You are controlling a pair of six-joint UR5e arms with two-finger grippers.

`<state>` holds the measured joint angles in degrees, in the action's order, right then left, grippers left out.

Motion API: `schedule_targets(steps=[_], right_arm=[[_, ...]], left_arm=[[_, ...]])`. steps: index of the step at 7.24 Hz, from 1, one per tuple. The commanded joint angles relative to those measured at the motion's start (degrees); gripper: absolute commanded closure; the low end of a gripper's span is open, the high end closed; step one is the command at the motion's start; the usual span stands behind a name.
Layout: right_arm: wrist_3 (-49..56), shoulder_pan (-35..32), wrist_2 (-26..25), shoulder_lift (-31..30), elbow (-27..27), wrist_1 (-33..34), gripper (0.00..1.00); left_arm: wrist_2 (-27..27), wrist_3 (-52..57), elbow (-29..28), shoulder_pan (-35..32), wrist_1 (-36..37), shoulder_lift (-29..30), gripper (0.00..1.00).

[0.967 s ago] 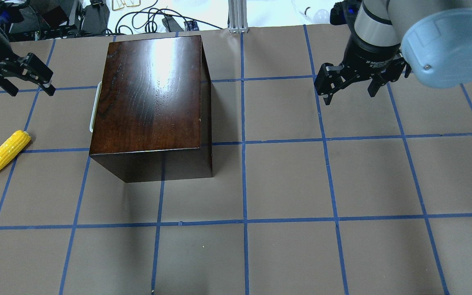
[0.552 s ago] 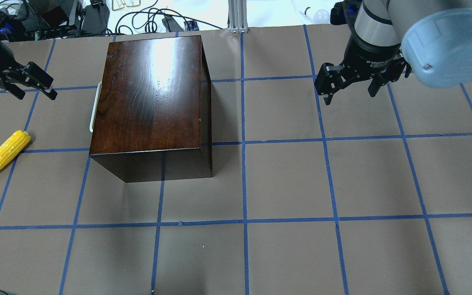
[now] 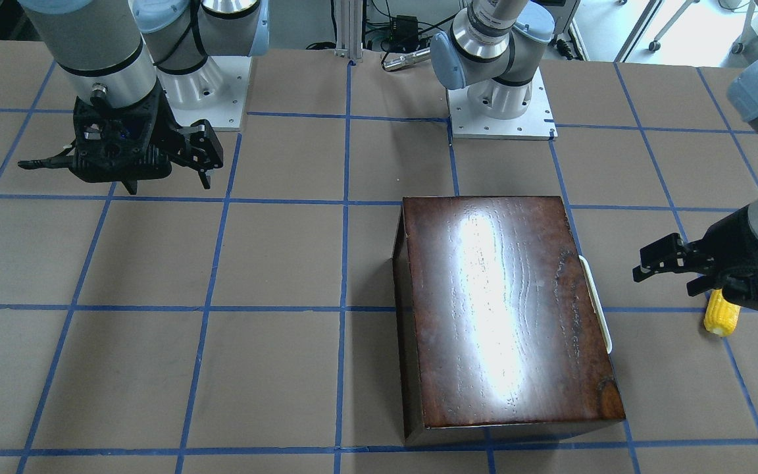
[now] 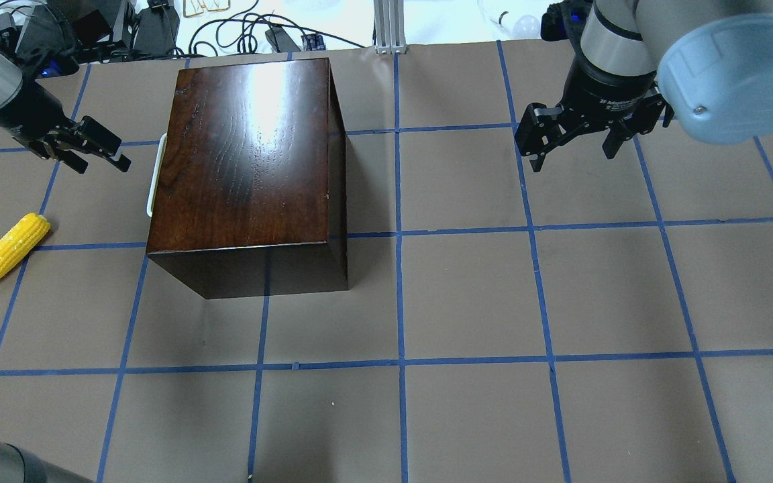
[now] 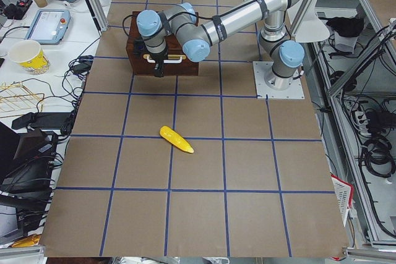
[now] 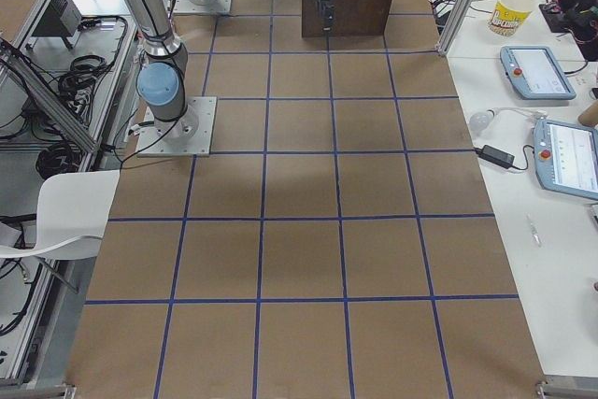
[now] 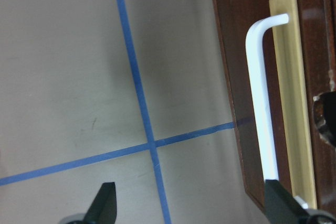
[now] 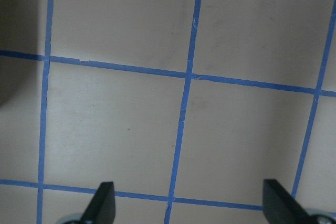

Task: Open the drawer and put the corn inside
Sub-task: 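Move the left gripper down beside the cabinet to the white drawer handle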

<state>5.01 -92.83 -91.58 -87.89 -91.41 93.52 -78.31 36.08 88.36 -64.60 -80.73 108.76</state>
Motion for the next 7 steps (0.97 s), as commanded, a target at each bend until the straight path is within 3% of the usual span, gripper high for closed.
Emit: schedule_targets(steps=[1, 7], right_arm=[[0.00, 0.11, 0.00, 0.00, 0.00, 0.00, 0.00], [0.00, -0.07, 0.00, 0.00, 0.00, 0.00, 0.00]], left_arm=[[1.67, -0.31, 2.86, -0.09, 5.30, 1.80, 0.00], [5.36, -3.74, 2.69, -0.44, 5.68, 2.16, 0.00]])
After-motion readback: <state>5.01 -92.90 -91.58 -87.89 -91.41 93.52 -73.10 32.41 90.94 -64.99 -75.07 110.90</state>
